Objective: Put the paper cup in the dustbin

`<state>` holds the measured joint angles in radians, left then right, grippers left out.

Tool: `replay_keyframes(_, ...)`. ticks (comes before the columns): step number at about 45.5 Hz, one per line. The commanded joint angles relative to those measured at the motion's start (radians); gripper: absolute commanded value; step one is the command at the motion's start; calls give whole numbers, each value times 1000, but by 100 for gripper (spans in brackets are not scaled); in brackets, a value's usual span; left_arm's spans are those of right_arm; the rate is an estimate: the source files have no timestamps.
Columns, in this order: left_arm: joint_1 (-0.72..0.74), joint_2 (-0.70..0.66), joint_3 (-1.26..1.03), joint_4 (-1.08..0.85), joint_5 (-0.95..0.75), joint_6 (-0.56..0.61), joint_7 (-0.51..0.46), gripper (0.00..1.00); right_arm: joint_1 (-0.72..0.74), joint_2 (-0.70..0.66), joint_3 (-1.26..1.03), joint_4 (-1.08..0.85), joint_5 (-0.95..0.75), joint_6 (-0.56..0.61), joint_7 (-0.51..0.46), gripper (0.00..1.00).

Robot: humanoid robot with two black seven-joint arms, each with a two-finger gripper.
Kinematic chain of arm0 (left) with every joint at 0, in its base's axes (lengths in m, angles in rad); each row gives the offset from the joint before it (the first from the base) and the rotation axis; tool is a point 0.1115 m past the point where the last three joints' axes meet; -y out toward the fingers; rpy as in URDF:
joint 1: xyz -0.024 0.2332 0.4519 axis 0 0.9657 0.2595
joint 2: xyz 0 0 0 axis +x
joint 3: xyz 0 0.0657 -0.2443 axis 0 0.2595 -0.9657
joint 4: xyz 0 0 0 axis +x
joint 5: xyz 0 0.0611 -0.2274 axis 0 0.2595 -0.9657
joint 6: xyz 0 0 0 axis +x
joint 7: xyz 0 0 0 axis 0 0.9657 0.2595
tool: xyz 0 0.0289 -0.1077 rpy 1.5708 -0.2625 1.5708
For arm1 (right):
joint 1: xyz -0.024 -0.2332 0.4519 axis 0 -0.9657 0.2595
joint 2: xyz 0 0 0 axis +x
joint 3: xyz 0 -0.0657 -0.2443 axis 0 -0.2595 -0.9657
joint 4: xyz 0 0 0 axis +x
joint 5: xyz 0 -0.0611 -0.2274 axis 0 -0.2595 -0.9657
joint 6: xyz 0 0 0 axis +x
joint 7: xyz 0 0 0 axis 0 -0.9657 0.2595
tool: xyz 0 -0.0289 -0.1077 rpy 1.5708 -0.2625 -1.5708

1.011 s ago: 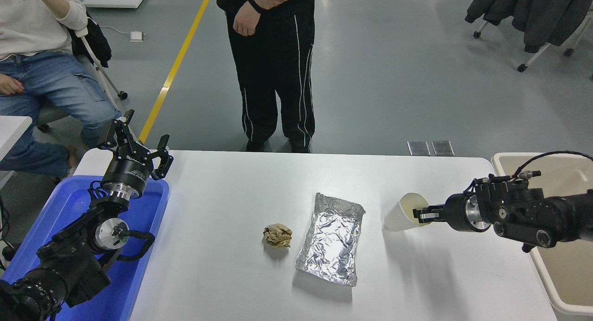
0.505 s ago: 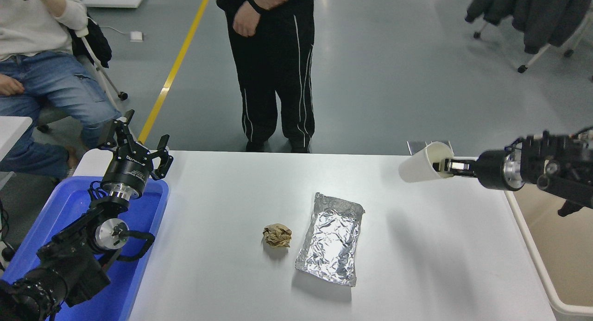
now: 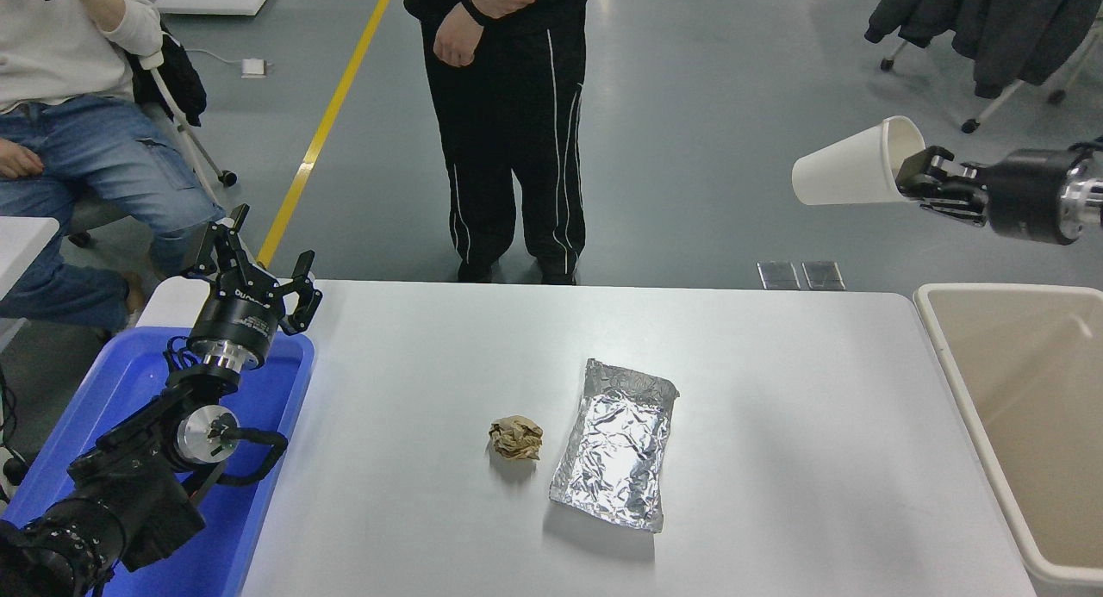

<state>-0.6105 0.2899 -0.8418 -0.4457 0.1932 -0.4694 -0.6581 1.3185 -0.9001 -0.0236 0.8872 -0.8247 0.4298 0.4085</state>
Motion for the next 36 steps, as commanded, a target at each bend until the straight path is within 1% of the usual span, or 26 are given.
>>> replay_keyframes(1, 0, 0, 1, -1, 0, 0, 0, 100, -13, -2, 14, -140, 22, 15, -2, 0)
replay_keyframes(3, 0, 0, 0, 1, 0, 0, 0, 100, -33, 9, 13, -209, 39, 14, -2, 0)
replay_keyframes(10, 0, 0, 1, -1, 0, 0, 0, 100, -108, 118, -4, -485, 134, 18, -8, 0)
replay_keyframes(21, 0, 0, 0, -1, 0, 0, 0, 100, -203, 276, -12, -907, 171, 14, -23, 0)
replay_keyframes(27, 0, 0, 1, -1, 0, 0, 0, 100, -255, 310, -12, -1008, 185, -9, -91, 0)
replay_keyframes(36, 0, 0, 0, -1, 0, 0, 0, 100, -355, 310, -7, -1022, 188, -138, -221, 0)
